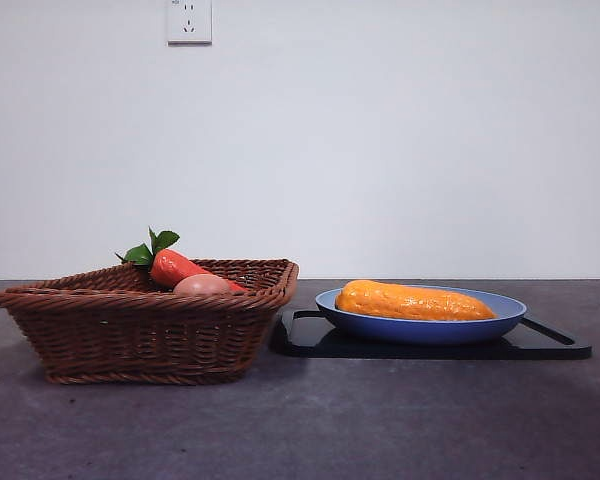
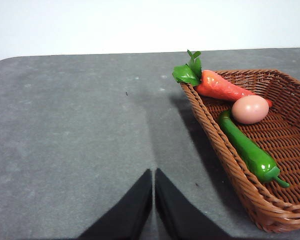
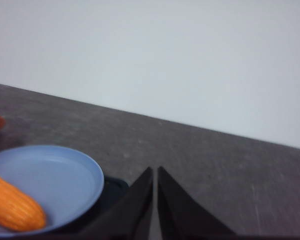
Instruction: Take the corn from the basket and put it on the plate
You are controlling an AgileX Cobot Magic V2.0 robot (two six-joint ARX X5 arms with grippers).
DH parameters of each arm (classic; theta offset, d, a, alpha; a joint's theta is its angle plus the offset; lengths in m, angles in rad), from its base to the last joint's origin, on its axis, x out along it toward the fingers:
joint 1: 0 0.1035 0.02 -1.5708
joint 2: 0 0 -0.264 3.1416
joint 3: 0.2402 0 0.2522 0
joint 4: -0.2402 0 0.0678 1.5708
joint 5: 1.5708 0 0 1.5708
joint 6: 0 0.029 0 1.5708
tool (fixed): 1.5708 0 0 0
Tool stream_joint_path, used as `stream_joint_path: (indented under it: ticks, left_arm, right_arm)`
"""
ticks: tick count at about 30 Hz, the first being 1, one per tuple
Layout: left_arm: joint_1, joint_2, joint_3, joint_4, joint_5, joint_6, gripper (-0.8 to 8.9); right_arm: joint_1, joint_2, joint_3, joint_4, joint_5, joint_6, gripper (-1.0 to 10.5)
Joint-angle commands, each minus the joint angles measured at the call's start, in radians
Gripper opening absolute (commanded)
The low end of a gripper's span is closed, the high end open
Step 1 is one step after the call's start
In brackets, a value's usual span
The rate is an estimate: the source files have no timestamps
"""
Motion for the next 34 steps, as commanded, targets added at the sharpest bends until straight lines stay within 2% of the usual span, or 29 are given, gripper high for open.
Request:
stream_joint_path:
  ticks: [1, 7, 19, 34]
  left_arm:
    - [0.003, 0.0, -0.011, -0.045, 0.002, -0.004, 0.08]
    - [0.003, 0.0, -0.011, -0.045, 0.002, -0.004, 0.08]
    - [0.003, 0.0, -0.011, -0.045, 0.002, -0.004, 0.08]
    - [0.003, 0.0, -0.011, -0.044, 0.002, -0.004, 0.08]
  right_arm:
    - [0.007, -0.028, -0.037, 0.015, 0.033, 0.023, 0.0]
    - [0.018, -0.086, -0.103, 0.012, 0.057, 0.047, 0.0]
    - [0.037, -0.119, -0.106, -0.236, 0.057, 0.052, 0.0]
    - [0.04, -0.119, -0.105, -0.224, 0.057, 0.052, 0.0]
